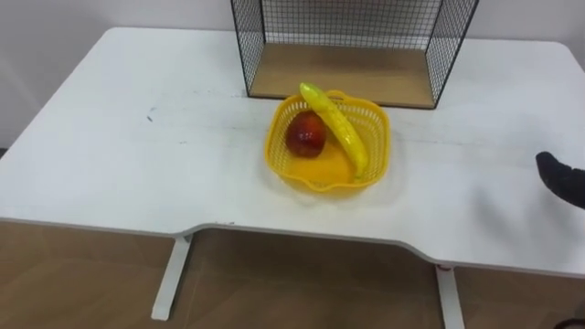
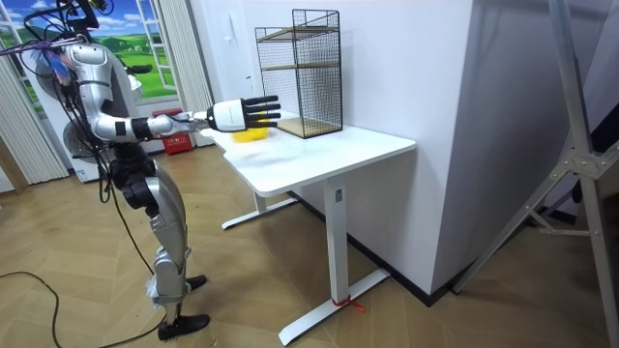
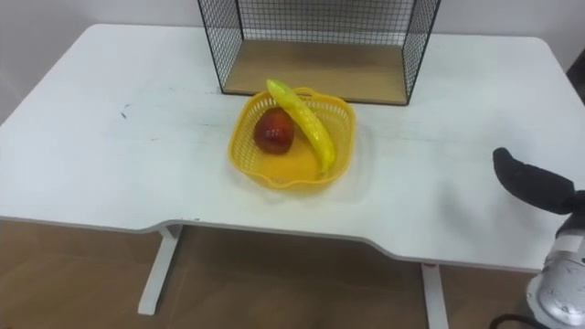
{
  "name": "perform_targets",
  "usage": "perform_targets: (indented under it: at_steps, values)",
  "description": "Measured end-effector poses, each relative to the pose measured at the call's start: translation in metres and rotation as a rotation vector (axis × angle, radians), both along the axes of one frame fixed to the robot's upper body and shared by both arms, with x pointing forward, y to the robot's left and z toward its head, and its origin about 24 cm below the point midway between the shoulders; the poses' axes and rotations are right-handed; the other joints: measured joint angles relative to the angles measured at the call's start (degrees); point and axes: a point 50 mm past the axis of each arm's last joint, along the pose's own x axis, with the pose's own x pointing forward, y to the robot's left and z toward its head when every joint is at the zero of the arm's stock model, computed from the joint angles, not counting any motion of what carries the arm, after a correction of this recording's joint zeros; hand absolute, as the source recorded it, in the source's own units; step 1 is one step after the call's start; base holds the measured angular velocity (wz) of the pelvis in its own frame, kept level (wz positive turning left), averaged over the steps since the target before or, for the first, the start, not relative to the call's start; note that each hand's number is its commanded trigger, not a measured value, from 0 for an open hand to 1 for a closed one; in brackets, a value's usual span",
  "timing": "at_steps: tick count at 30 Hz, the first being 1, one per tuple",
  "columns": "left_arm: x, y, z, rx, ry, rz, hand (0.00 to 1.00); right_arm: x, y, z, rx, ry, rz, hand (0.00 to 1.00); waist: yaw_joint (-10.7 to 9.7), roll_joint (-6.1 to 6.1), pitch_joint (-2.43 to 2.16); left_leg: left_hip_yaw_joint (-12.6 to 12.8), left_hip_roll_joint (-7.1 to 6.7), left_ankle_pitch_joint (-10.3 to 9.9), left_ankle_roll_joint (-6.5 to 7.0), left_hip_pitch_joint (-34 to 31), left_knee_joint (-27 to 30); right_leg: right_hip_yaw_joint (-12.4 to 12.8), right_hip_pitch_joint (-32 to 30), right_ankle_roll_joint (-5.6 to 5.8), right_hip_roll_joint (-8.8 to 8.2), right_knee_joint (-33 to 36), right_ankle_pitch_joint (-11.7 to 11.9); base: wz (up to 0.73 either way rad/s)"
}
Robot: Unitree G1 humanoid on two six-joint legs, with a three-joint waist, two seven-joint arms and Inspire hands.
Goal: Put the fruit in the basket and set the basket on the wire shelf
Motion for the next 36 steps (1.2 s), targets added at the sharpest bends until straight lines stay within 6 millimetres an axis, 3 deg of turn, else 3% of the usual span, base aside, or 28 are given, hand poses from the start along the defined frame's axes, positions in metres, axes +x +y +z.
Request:
perform_targets:
  at_steps: [9,12,19,23,30,36]
  values:
    - [0.049,-0.031,0.004,-0.009,0.018,-0.406,0.00,0.019,0.014,0.015,0.002,-0.075,0.105,0.00,-1.51,-0.33,0.20,0.23,-0.09,0.04,0.08,-0.05,-0.43,0.03,-0.16,0.03,-0.11,-0.02,0.02,0.01]
    - [0.065,-0.048,0.003,-0.002,0.051,-0.580,0.00,0.026,0.024,0.021,-0.006,-0.096,0.172,0.00,-2.85,-0.40,0.24,0.58,-0.10,0.04,0.08,0.16,-0.80,0.38,-0.29,0.11,-0.14,0.12,-0.04,-0.02]
    - [0.084,-0.069,0.002,-0.043,0.033,-0.856,0.00,0.032,0.037,0.026,-0.011,-0.115,0.244,0.00,-3.15,-0.85,0.33,1.96,-0.07,0.21,0.24,0.63,-1.49,2.14,-1.42,0.24,-0.28,0.73,-0.13,-0.12]
    - [0.096,-0.091,0.000,-0.035,0.053,-1.010,0.00,0.039,0.056,0.023,-0.009,-0.096,0.346,0.00,-3.26,-1.65,0.66,2.52,0.00,0.22,0.25,0.92,-1.81,2.43,-1.28,0.24,-0.25,0.58,-0.13,-0.04]
    - [0.109,-0.117,-0.002,-0.028,0.086,-1.197,0.00,0.054,0.084,0.029,-0.006,-0.114,0.482,0.00,-3.16,-1.75,0.60,3.37,0.20,0.28,0.28,0.30,-1.85,2.93,-2.32,0.23,-0.21,0.70,-0.11,-0.04]
    - [0.117,-0.131,-0.018,-0.069,0.177,-1.332,0.00,0.057,0.105,0.022,0.024,-0.087,0.563,0.00,-3.01,-1.86,0.55,3.84,0.57,0.33,0.27,2.13,-2.74,3.13,-1.21,0.23,-0.28,0.64,-0.11,-0.03]
